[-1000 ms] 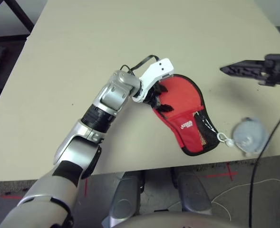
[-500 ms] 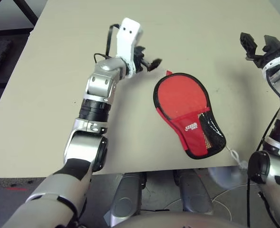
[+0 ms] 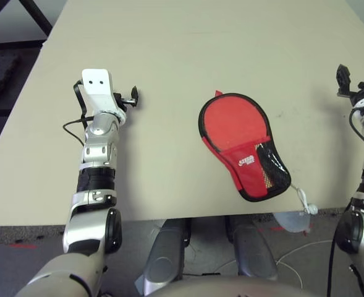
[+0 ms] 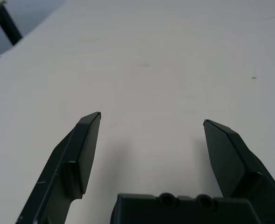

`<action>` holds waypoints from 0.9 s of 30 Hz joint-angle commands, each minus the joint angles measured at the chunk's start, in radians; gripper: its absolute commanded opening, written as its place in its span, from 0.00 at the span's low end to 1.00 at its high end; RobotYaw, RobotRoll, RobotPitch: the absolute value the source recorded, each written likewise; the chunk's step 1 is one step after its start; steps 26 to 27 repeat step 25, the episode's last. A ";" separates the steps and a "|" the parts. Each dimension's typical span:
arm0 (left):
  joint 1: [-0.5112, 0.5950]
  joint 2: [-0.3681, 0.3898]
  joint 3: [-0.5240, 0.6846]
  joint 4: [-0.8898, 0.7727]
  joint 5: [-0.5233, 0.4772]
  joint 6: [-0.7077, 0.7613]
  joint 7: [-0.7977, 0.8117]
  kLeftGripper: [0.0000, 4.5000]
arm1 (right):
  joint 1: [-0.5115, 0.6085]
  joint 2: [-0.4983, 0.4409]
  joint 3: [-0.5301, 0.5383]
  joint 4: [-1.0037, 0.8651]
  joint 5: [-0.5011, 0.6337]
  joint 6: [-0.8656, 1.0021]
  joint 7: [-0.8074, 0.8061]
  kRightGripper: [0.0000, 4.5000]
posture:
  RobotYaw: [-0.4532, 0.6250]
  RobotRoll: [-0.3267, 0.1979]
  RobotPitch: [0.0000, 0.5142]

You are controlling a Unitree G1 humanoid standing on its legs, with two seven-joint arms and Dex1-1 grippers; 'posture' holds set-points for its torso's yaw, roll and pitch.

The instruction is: Store the ping-pong paddle in its case and zip it.

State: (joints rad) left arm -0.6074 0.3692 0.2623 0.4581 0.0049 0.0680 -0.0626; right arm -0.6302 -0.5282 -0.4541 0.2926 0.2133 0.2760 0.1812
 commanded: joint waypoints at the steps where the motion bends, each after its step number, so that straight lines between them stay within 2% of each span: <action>1: 0.039 0.008 0.023 0.047 -0.006 -0.031 0.041 1.00 | -0.015 -0.028 -0.006 0.086 0.000 -0.060 0.006 0.99 | 0.46 0.62 0.55; 7: 0.027 0.007 0.008 0.059 -0.011 -0.044 0.058 1.00 | -0.080 -0.087 0.005 0.255 0.026 -0.105 0.089 0.99 | 0.47 0.62 0.57; 17: 0.076 0.026 0.022 0.032 -0.006 -0.055 0.104 1.00 | -0.138 -0.173 -0.015 0.488 0.015 -0.243 0.052 0.99 | 0.48 0.62 0.55; 27: 0.119 0.037 0.032 0.015 -0.014 -0.056 0.131 1.00 | -0.119 -0.184 -0.016 0.534 0.023 -0.290 0.047 0.99 | 0.46 0.62 0.50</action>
